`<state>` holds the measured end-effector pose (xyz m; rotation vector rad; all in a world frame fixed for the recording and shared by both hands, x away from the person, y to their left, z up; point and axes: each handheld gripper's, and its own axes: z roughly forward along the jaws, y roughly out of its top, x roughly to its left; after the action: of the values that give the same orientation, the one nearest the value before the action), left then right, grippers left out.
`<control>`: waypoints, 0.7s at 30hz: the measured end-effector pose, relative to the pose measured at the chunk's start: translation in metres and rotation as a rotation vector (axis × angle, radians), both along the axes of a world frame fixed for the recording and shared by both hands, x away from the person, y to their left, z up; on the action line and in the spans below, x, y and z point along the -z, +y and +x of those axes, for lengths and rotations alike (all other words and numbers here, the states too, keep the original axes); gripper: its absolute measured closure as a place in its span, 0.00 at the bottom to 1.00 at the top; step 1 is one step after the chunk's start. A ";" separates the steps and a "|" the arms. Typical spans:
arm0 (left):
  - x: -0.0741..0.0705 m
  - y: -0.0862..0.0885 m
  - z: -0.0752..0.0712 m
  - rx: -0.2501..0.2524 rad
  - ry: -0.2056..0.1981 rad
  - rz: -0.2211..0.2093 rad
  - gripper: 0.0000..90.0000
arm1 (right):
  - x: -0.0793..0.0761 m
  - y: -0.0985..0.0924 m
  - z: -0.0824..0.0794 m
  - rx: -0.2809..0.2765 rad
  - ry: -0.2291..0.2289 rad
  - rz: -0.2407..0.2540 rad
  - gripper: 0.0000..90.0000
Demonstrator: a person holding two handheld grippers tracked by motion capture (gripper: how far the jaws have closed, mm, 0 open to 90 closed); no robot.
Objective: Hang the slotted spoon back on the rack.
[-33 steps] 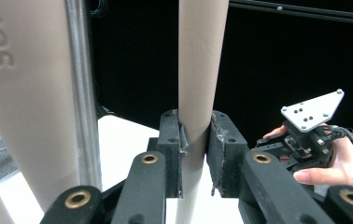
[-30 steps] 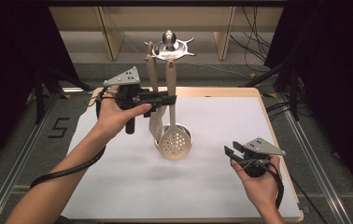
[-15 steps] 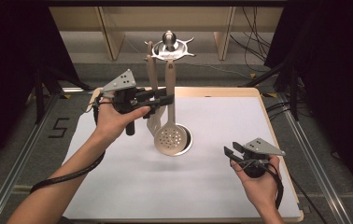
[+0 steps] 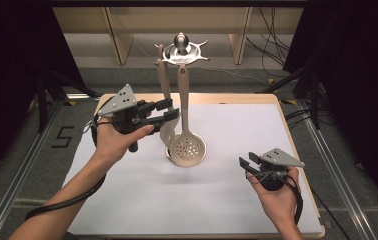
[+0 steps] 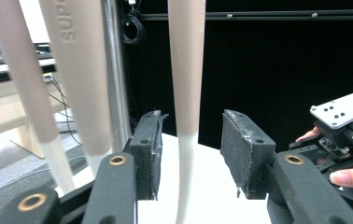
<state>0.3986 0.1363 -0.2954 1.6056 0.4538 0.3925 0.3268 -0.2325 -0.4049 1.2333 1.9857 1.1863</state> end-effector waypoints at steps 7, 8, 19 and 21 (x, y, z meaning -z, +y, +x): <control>0.007 0.015 -0.007 -0.038 0.007 -0.007 0.63 | 0.000 0.002 -0.001 0.003 0.016 0.020 0.67; 0.008 0.017 -0.008 -0.040 0.005 -0.003 0.63 | 0.000 0.002 -0.001 0.002 0.008 0.015 0.67; 0.025 0.040 -0.017 -0.078 0.033 0.012 0.61 | 0.001 0.003 -0.001 0.007 0.015 0.019 0.67; 0.029 0.044 -0.018 -0.084 0.039 0.018 0.60 | 0.001 0.003 -0.001 0.004 0.013 0.014 0.67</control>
<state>0.3808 0.1802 -0.3243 1.6172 0.5501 0.4309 0.3260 -0.2298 -0.4062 1.2546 1.9860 1.1955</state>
